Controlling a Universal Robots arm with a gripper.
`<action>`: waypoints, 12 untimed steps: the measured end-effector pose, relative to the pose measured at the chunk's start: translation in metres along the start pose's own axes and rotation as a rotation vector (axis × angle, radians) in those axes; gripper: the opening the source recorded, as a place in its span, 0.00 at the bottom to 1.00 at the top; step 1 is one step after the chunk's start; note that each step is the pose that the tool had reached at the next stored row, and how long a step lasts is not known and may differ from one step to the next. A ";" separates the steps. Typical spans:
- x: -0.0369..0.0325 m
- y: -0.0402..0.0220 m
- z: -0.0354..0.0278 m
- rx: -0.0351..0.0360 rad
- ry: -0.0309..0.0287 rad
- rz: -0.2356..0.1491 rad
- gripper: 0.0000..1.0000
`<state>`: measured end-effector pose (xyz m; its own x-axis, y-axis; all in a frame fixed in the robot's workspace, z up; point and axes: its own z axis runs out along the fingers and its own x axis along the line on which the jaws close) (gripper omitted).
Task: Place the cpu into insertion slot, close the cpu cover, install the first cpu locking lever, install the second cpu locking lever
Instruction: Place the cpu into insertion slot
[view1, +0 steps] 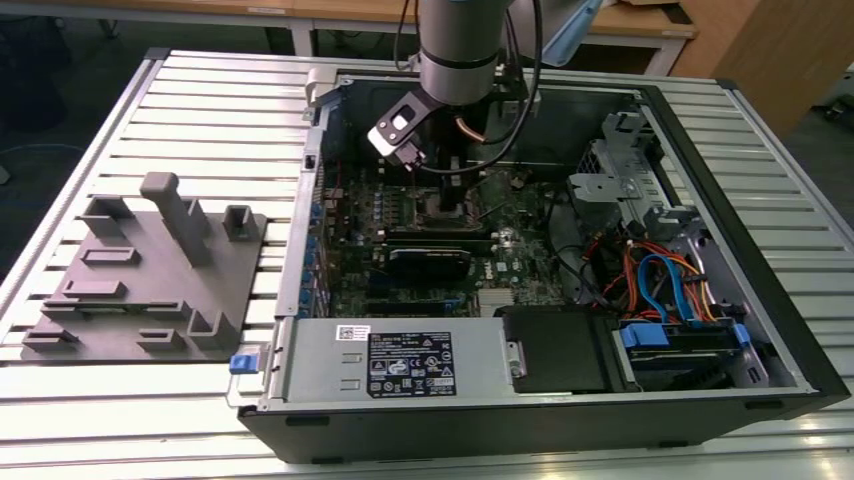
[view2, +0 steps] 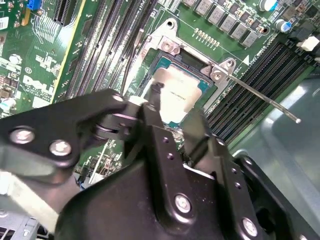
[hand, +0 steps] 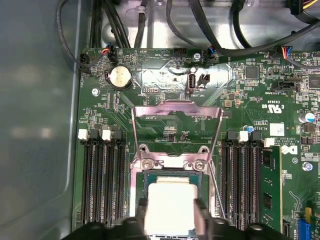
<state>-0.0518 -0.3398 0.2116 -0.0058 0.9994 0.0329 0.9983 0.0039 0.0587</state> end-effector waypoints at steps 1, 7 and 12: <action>0.0000 0.0000 0.0000 0.0001 0.0000 0.000 0.41; 0.0000 0.0007 -0.0008 0.0048 0.0004 0.000 0.17; 0.0000 0.0026 -0.0010 0.0167 0.0007 0.001 0.11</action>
<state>-0.0492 -0.3399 0.2128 -0.0052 0.9994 0.0336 0.9991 0.0038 0.0420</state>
